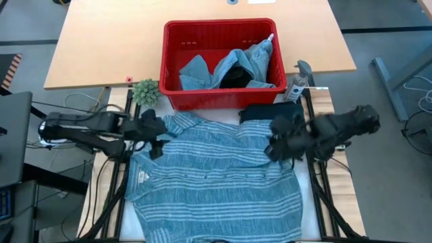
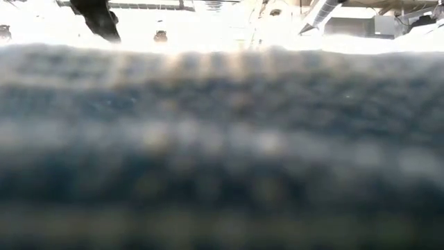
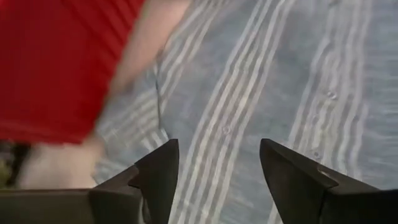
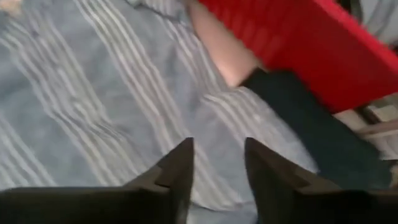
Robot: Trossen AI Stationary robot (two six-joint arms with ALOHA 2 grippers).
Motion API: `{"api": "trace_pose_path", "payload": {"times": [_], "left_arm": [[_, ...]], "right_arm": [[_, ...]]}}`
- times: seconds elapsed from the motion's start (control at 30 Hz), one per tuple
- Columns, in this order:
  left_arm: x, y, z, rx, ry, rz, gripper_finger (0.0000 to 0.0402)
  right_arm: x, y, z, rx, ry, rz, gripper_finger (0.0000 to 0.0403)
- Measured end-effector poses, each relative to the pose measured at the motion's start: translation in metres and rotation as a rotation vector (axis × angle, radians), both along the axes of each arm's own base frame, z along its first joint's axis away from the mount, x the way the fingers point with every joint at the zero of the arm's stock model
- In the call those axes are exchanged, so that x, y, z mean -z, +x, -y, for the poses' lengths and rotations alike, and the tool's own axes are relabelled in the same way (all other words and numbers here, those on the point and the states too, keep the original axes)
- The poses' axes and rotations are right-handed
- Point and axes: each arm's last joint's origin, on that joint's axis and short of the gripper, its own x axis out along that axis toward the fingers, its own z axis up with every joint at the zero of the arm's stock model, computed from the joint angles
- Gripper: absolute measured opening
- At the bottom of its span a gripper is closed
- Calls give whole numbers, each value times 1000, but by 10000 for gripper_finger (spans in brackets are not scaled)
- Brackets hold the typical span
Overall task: Fold Laundry from Bin
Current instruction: Fold the blue polo shirt
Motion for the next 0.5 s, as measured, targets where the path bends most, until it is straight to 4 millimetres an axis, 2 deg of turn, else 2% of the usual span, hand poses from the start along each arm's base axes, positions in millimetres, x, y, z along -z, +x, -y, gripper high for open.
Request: {"api": "trace_pose_path", "payload": {"times": [0.13, 0.23, 0.37, 0.5], "left_arm": [[24, 11, -21, -30, -125, -25, 224], [32, 12, -39, -89, -156, 18, 225], [37, 9, -64, -173, -187, 67, 225], [42, 9, -84, -189, -257, 119, 225]], "right_arm": [[9, -10, 39, -2, 0, -120, 225], [26, -20, 66, 23, 3, -214, 233], [59, -35, 97, 1, 103, -268, 233], [94, -39, 121, -52, 166, -252, 233]]}}
